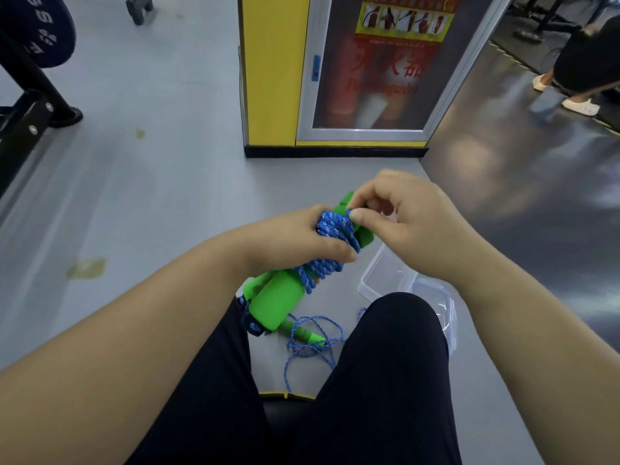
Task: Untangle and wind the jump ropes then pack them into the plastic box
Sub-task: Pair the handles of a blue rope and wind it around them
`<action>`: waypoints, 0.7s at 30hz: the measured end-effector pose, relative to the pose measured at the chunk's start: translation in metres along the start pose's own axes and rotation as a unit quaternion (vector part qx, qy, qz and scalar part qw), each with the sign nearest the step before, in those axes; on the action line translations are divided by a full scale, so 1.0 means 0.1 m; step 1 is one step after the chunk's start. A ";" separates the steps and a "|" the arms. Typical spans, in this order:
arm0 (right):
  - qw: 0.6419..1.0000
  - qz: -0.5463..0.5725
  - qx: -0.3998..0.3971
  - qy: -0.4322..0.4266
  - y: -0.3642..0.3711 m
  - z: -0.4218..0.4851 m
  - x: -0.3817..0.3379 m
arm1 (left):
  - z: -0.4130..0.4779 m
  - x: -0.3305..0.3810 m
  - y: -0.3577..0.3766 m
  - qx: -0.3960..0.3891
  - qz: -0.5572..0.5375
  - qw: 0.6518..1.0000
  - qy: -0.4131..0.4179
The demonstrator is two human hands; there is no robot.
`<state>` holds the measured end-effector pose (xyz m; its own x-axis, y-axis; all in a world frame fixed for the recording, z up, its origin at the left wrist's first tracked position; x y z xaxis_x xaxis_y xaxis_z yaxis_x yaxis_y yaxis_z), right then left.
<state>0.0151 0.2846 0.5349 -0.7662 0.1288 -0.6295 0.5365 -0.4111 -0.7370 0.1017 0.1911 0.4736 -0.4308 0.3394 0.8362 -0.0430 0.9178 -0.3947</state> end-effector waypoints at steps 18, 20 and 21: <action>0.946 0.275 -0.153 0.078 0.31 0.05 0.42 | 0.11 -0.18 0.13 -0.168 -0.041 0.985 -0.020; 0.929 0.325 -0.127 0.122 0.43 0.02 0.55 | 0.16 -0.27 0.19 -0.184 -0.086 0.978 -0.041; 0.923 0.341 -0.108 0.139 0.48 0.02 0.59 | 0.18 -0.31 0.21 -0.191 -0.120 0.973 -0.046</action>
<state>-0.0048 0.2710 0.4631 -0.1188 0.1450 -0.9823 0.9417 -0.2971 -0.1578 0.0977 0.1960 0.4321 -0.5292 0.1024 0.8423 0.1785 0.9839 -0.0075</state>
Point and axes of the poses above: each hand's wrist, its own z-axis towards the middle knuckle, its own y-axis out of the palm, x = y × z, the point moved 5 cm from there along z, towards the middle knuckle, and after that the axes turned 11 degrees about z, right-handed, at the moved point
